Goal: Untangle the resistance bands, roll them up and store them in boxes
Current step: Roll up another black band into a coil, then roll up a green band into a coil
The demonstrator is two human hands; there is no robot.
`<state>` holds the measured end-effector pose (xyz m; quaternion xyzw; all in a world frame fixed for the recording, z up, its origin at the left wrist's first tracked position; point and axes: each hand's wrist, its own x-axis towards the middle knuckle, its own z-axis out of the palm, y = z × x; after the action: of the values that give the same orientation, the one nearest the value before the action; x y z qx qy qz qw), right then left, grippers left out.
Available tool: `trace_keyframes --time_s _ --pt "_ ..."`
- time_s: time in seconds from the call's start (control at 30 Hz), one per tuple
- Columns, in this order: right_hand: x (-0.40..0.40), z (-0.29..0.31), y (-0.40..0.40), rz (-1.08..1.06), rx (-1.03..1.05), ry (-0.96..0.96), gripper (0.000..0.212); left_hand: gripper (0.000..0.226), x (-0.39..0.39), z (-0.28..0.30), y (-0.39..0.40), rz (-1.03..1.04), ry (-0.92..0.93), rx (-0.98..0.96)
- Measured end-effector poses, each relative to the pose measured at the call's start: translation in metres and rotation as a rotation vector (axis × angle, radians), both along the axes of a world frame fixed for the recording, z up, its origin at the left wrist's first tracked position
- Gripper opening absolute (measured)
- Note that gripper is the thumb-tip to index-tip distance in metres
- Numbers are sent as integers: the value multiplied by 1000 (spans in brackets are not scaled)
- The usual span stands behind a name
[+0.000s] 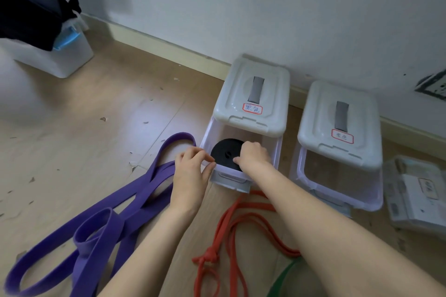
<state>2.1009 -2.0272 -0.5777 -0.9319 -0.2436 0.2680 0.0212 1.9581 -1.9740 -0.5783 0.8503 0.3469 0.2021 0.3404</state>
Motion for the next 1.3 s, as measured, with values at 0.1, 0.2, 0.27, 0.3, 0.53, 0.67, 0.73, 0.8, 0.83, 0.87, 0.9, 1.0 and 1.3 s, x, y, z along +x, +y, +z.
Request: trace_keyframes --time_s 0.1,0.2,0.27,0.3,0.53,0.67,0.73,0.8,0.83,0.87,0.9,1.0,1.3 --pt "1 14 -10 54 23 -6 5 8 1 1 -3 12 0 7" --pt "-6 32 -27 54 137 26 27 16 2 7 -14 73 -1 23" --pt "-13 44 -46 43 257 45 38 26 0 14 -28 173 -31 7" --pt "-17 49 -59 29 316 46 39 29 -3 15 -37 221 -36 -5" --pt "-52 48 -201 -140 351 81 29 31 -32 2 -132 -63 236 -223" --pt "-85 21 -287 -107 161 228 33 52 -49 -13 -187 -308 609 -399" --pt "-104 8 -314 26 52 306 48 65 -65 -19 -209 -415 800 -455" --pt "-119 -3 -330 189 -89 234 60 60 -80 -19 -222 -461 816 -473" --pt "-124 -7 -334 243 -136 158 60 54 -85 -17 -224 -464 774 -469" --pt "-127 -9 -337 273 -148 88 56 51 -88 -14 -224 -465 722 -462" --pt "-129 -9 -341 278 -127 41 50 48 -88 -8 -223 -472 678 -455" --pt "-123 -1 -358 153 44 44 35 45 -81 12 -216 -502 579 -452" --pt "-79 120 -405 78 176 309 36 36 -36 131 -240 -664 233 -386"
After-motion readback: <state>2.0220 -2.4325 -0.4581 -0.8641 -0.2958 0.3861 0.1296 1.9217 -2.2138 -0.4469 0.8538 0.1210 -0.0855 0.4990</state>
